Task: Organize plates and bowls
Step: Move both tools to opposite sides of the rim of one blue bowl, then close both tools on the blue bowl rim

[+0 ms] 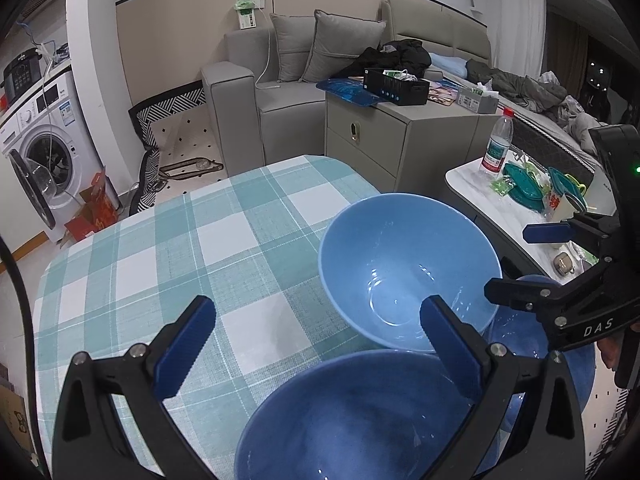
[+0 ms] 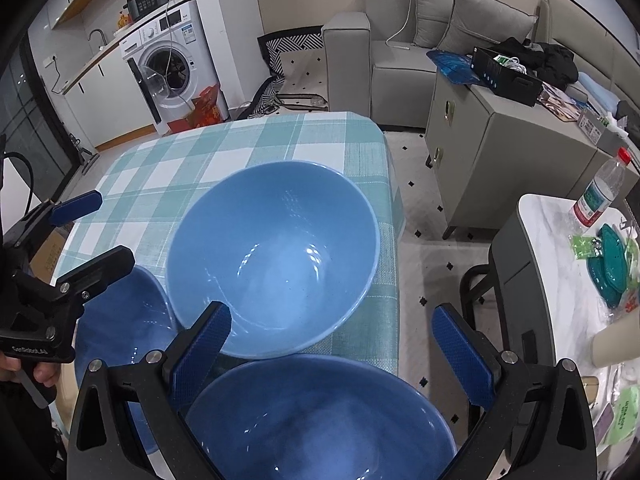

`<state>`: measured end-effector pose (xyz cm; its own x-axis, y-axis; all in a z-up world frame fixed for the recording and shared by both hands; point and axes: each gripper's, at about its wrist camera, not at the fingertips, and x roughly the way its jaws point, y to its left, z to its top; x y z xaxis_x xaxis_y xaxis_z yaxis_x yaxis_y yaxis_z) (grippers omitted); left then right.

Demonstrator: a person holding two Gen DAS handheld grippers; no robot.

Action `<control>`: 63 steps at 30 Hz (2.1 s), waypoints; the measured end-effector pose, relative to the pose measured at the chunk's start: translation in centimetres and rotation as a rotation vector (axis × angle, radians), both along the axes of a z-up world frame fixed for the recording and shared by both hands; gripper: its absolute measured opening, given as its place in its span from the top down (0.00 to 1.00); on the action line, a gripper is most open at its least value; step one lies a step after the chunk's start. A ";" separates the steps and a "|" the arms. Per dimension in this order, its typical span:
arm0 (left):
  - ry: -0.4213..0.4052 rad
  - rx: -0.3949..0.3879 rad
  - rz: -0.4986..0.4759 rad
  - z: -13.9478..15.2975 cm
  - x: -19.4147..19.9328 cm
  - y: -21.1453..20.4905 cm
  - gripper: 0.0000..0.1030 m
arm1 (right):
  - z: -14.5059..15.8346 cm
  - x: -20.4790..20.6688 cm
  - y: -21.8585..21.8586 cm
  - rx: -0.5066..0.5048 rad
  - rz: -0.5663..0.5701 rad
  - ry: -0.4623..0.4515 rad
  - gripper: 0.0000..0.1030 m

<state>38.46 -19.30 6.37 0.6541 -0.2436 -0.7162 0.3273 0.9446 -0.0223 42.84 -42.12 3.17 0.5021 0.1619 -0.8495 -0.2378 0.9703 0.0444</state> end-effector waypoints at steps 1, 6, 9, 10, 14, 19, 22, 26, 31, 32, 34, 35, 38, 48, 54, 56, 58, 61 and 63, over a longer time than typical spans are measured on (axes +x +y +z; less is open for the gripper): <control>0.004 0.000 0.000 -0.1 0.2 -0.1 0.00 | -0.2 0.2 0.0 -0.001 0.000 0.005 0.01; 0.014 0.003 -0.008 -0.4 1.0 -0.6 0.00 | -1.0 1.0 0.1 -0.008 -0.003 0.016 0.01; 0.022 0.009 -0.007 -0.7 1.5 -0.8 0.00 | -1.3 1.5 0.2 -0.007 -0.010 0.020 0.01; 0.023 0.010 -0.008 -0.8 1.7 -0.9 0.00 | -1.4 1.6 0.2 -0.004 -0.010 0.022 0.01; 0.032 0.012 -0.008 -1.4 2.3 -1.0 0.00 | -1.7 1.9 0.3 -0.007 -0.010 0.027 0.01; 0.049 0.005 -0.017 -1.9 2.9 -1.4 0.01 | -2.0 2.1 0.1 0.001 -0.015 0.026 0.01; 0.055 0.009 -0.023 -2.1 3.2 -1.8 0.02 | -2.2 2.3 -0.2 0.009 -0.023 0.032 0.01; 0.074 0.009 -0.039 -2.4 3.6 -2.1 0.13 | -2.4 2.7 -0.5 0.019 -0.030 0.040 0.07; 0.094 0.012 -0.036 -3.1 3.9 -2.3 0.20 | -2.9 3.1 -0.8 0.035 -0.045 0.061 0.21; 0.098 0.009 -0.036 -3.1 3.9 -2.2 0.28 | -3.0 3.1 -0.9 0.038 -0.043 0.063 0.25; 0.117 0.002 -0.036 -3.4 4.1 -2.1 0.37 | -3.3 3.2 -0.8 0.045 -0.037 0.068 0.30; 0.124 -0.002 -0.033 -3.5 4.2 -2.0 0.39 | -3.3 3.2 -0.8 0.049 -0.036 0.069 0.31; 0.138 -0.011 -0.030 -3.8 4.3 -1.8 0.49 | -3.4 3.1 -0.7 0.051 -0.033 0.071 0.32; 0.169 -0.031 -0.062 -4.1 4.2 -2.1 0.72 | -3.7 3.0 -0.1 0.080 -0.021 0.097 0.58; 0.170 -0.029 -0.057 -4.1 4.1 -2.2 0.76 | -3.7 3.0 -0.4 0.068 -0.044 0.092 0.70; 0.171 -0.031 -0.054 -4.0 4.1 -2.1 0.77 | -3.7 3.0 -0.5 0.063 -0.047 0.090 0.73; 0.172 -0.034 -0.052 -4.0 4.1 -2.1 0.78 | -3.7 3.0 -0.6 0.062 -0.050 0.089 0.74; 0.170 -0.036 -0.048 -3.9 4.1 -2.1 0.78 | -3.6 2.9 -0.5 0.059 -0.054 0.086 0.75; 0.166 -0.039 -0.047 -3.7 4.1 -2.1 0.78 | -3.6 2.9 -0.6 0.060 -0.058 0.082 0.76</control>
<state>42.55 -21.38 2.69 0.5150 -0.3010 -0.8026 0.3602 0.9256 -0.1160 45.76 -42.67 -0.42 0.4414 0.1860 -0.8778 -0.1743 0.9774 0.1194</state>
